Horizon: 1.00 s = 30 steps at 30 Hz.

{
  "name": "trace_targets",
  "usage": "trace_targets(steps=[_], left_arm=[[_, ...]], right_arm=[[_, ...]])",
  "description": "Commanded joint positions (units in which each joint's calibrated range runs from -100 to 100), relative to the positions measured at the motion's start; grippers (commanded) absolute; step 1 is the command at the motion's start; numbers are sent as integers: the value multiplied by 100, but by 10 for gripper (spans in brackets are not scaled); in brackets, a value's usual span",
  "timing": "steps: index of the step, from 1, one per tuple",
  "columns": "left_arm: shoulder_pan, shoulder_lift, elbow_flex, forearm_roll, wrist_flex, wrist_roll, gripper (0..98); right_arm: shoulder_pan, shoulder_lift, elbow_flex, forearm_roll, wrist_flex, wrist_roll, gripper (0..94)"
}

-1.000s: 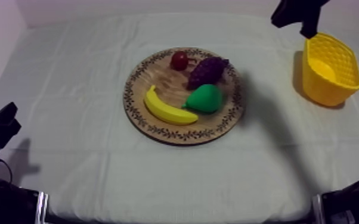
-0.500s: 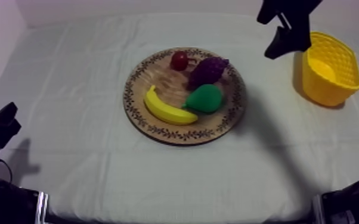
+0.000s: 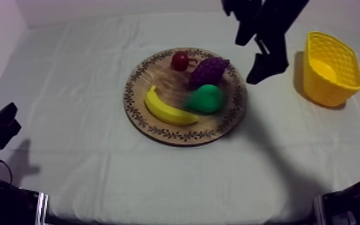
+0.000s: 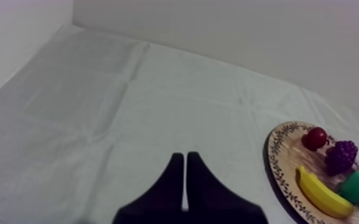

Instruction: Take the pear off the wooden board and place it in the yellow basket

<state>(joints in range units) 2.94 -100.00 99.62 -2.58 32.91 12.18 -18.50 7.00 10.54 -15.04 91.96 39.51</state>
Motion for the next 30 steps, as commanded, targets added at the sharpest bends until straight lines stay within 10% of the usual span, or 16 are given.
trace_targets(steps=[1,30], left_arm=[[-1,0,5,1,-1,1,1],[-1,0,5,1,-1,1,1]], right_arm=[[-25,335,-90,-10,-72,-7,714],[-386,3208,-1365,-71,-775,35,654]])
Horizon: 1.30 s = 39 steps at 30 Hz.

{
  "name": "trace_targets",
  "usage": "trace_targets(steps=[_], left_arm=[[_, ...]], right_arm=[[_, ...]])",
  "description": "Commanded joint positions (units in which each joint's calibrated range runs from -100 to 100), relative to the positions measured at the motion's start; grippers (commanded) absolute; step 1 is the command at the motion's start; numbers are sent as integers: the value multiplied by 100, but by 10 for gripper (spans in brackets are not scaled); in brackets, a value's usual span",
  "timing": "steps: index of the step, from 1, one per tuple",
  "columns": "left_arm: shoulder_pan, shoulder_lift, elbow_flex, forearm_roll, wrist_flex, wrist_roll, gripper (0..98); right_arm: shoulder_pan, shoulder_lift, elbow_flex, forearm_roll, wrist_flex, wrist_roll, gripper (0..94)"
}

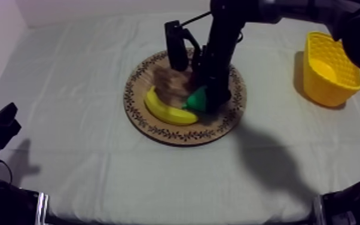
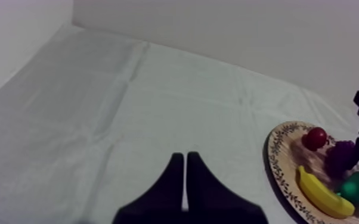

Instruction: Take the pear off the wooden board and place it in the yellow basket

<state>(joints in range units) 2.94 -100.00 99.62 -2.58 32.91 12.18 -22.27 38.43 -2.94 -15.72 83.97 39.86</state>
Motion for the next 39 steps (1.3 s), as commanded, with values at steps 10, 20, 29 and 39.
trace_targets(steps=[10,20,29,39], left_arm=[[-1,0,5,1,-1,1,1],[-1,0,5,1,-1,1,1],[-1,0,5,1,-1,1,1],[-1,0,5,1,-1,1,1]], right_arm=[[-10,492,-197,-11,-27,22,522],[6,400,-241,-23,42,14,261],[130,-750,201,-50,246,-24,262],[911,-2148,298,-358,151,-388,266]])
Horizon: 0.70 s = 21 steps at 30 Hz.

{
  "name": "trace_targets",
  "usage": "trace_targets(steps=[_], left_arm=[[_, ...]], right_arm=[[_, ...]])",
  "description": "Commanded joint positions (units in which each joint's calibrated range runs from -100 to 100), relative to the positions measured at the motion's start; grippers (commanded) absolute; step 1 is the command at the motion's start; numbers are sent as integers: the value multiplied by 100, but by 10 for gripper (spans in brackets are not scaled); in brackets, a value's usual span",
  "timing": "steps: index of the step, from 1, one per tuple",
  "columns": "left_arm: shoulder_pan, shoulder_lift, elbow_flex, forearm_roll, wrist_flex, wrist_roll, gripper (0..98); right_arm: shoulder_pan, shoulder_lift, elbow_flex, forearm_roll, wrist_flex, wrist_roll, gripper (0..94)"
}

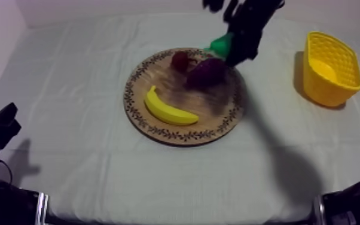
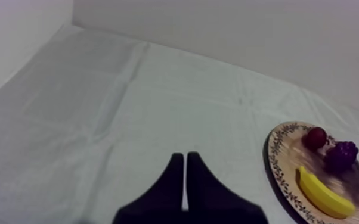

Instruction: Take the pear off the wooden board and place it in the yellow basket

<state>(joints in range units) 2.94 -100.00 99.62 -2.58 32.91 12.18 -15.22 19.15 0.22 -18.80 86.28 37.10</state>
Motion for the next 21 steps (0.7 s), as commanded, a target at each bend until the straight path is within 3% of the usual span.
trace_targets(steps=[1,12,21], left_arm=[[-1,0,5,1,-1,1,1],[-1,0,5,1,-1,1,1],[-1,0,5,1,-1,1,1]], right_arm=[[311,-313,-34,-83,-109,-167,267],[1565,-880,-78,-238,-62,-306,274],[2446,-936,218,-191,-317,-314,251]])
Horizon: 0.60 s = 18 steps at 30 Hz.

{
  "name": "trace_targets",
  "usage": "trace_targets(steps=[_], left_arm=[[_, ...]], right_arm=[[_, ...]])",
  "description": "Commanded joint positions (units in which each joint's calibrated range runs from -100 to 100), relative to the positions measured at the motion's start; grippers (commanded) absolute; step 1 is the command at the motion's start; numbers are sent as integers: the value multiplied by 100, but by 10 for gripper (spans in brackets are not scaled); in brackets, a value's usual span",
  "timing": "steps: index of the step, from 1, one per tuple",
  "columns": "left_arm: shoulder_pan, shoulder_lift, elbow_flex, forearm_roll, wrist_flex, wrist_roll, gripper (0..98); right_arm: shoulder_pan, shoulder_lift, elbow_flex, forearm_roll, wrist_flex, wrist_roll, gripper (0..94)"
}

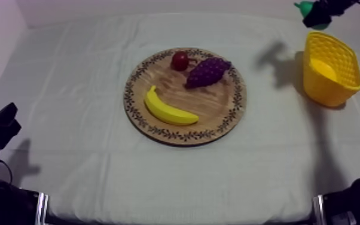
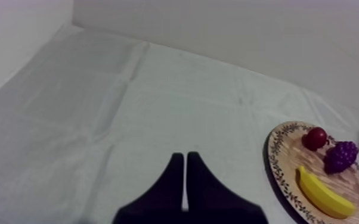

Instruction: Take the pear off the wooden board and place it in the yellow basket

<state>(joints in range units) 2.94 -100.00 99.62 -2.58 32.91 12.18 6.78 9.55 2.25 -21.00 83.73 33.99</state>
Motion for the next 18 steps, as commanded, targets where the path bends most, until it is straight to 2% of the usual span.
trace_targets(steps=[1,8,15,18], left_arm=[[-1,0,5,1,-1,1,1],[-1,0,5,1,-1,1,1],[-1,0,5,1,-1,1,1],[-1,0,5,1,-1,1,1]], right_arm=[[325,48,35,44,-107,-8,250],[769,414,175,124,-431,-11,253],[951,677,458,216,-942,4,246],[984,726,504,220,-1053,-58,321]])
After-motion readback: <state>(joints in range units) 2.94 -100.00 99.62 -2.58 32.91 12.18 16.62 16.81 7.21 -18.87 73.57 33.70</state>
